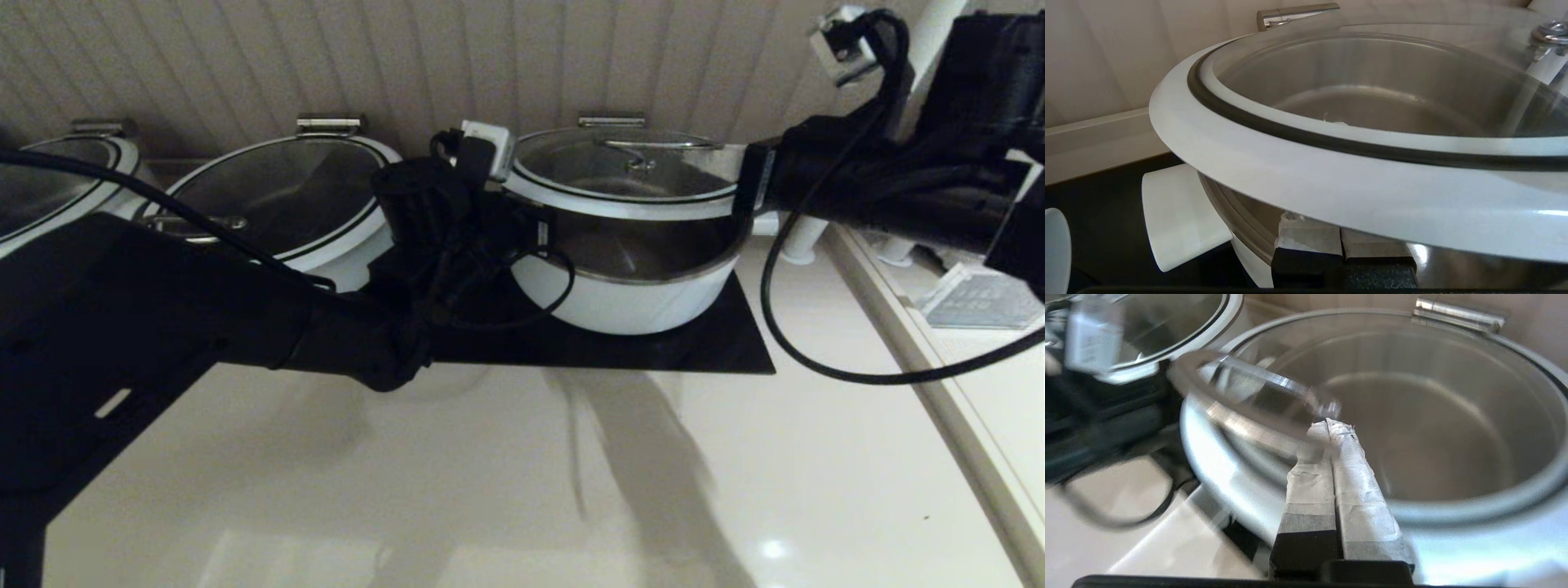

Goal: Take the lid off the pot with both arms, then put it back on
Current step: Hold the pot lid with the left arm, then open the pot lid completely

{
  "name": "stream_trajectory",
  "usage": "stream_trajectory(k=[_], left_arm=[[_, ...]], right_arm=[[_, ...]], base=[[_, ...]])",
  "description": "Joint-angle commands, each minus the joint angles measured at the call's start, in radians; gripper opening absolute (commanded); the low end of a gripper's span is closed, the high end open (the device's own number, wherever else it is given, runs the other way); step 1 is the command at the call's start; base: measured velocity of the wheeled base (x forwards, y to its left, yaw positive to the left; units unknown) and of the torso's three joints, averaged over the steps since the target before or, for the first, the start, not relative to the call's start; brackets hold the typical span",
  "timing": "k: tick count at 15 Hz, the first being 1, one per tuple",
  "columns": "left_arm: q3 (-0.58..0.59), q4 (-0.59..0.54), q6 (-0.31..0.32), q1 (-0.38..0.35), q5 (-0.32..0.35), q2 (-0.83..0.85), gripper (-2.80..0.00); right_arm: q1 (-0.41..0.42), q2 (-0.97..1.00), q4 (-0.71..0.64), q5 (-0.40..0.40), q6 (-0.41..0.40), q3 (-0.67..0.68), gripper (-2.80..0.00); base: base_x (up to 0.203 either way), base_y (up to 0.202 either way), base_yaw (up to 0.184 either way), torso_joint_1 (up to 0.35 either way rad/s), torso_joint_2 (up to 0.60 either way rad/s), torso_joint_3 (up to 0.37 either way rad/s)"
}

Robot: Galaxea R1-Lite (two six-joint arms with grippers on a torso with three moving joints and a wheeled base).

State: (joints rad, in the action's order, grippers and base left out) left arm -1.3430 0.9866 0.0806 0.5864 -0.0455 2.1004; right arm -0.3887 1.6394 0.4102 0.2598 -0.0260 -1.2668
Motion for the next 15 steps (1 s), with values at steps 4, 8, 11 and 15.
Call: stream_trajectory(k=[4, 8, 11, 15], left_arm=[[0.004, 0.004, 0.005, 0.000, 0.000, -0.016, -2.80], [0.003, 0.004, 0.010, 0.005, -0.002, -0.033, -2.80], [0.007, 0.004, 0.010, 0.004, -0.002, -0.051, -2.80], [0.007, 0.003, 0.014, 0.006, -0.002, -0.065, -2.80]], right_arm=[[0.002, -0.229, -0.193, 0.003, 0.000, 0.062, -2.80], [0.001, -0.383, -0.251, 0.003, 0.001, 0.238, -2.80], [0.001, -0.488, -0.255, 0.008, 0.002, 0.376, -2.80], [0.001, -0.522, -0.220, 0.012, 0.010, 0.490, -2.80]], base=[[0.000, 0.000, 0.000, 0.000, 0.00, 0.000], [0.000, 0.000, 0.000, 0.000, 0.00, 0.000], [0.000, 0.000, 0.000, 0.000, 0.00, 0.000], [0.000, 0.000, 0.000, 0.000, 0.00, 0.000]])
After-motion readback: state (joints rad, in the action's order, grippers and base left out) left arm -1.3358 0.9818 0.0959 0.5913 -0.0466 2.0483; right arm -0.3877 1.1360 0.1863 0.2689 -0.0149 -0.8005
